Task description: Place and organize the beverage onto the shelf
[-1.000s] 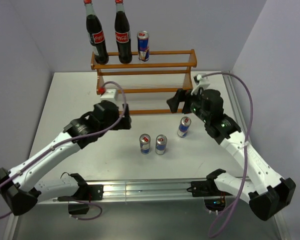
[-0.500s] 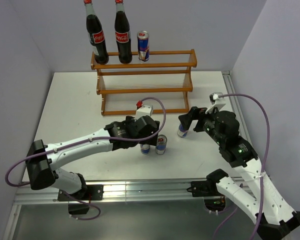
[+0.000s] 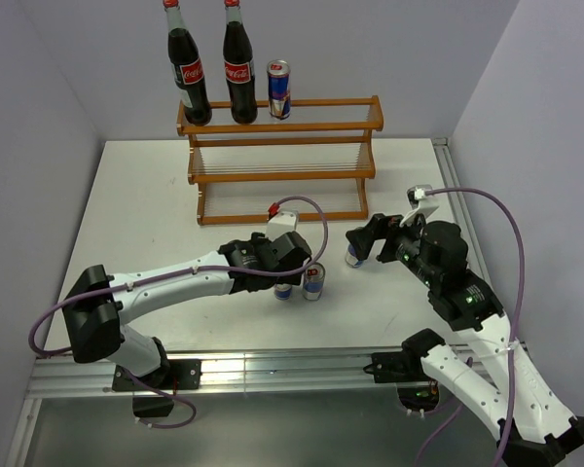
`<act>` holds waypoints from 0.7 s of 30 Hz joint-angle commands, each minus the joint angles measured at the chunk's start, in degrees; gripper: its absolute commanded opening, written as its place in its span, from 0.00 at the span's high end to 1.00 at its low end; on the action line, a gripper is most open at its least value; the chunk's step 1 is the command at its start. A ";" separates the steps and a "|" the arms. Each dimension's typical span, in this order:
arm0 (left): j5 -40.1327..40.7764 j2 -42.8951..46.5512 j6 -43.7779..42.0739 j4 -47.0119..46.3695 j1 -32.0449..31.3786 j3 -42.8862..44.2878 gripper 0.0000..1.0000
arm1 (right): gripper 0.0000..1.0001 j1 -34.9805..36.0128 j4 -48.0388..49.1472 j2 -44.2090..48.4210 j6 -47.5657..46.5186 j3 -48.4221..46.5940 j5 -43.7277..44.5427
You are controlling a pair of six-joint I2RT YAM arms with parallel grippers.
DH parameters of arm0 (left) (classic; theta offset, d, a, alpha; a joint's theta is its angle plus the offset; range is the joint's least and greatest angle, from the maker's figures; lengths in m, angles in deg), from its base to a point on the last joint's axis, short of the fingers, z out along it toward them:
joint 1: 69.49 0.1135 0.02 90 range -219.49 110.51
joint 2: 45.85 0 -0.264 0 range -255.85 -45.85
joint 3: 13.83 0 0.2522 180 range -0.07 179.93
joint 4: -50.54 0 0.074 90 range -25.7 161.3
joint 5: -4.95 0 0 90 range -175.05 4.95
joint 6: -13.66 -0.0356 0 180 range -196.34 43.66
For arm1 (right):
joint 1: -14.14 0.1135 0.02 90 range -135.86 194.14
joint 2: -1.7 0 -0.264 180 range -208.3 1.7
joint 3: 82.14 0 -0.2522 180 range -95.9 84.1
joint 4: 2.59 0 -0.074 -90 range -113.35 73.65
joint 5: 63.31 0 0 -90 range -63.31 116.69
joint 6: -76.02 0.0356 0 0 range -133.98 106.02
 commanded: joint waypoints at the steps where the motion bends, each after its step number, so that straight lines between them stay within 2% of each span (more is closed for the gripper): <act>1: 1.18 -0.58 1.04 -1.46 -0.04 -0.16 0.28 | 0.00 0.21 1.83 0.51 -0.07 0.84 -1.12; 4: 0.92 -0.67 0.87 -1.46 -0.04 -0.25 0.37 | 0.00 0.12 2.53 0.15 0.19 1.54 -1.65; 5: 0.83 -0.58 0.87 -1.46 -0.04 -0.33 0.46 | 0.00 0.21 3.05 0.15 0.19 1.98 -1.65; 7: 1.00 -0.32 0.87 -1.02 -0.04 -0.07 0.57 | 0.00 0.21 3.67 0.15 0.54 2.33 -2.18; 8: 1.18 -0.05 0.87 0.02 0.05 0.45 0.68 | 0.00 0.21 4.63 0.15 0.54 2.59 -2.53; 10: 2.23 0.82 0.78 1.26 0.05 1.07 0.80 | 0.00 0.21 6.04 -0.02 0.54 3.74 -4.98; 11: 2.93 1.79 0.52 2.66 0.05 1.68 0.92 | 0.00 0.21 7.61 -0.28 0.71 4.44 -7.25; 12: 3.20 1.79 0.34 3.37 0.22 2.04 0.97 | 0.00 0.21 8.59 -0.29 0.72 4.88 -7.28; 13: 3.20 2.93 0.17 3.98 0.31 2.30 1.00 | 0.00 0.21 9.73 -0.63 0.63 5.49 -10.85; 17: 1.63 7.23 -2.03 6.10 1.80 2.57 1.00 | 0.00 0.21 20.09 -1.60 0.45 9.97 -21.48; 21: -5.66 13.56 -9.30 3.04 4.96 0.37 1.00 | 0.04 0.65 30.64 -3.62 1.24 13.14 -32.22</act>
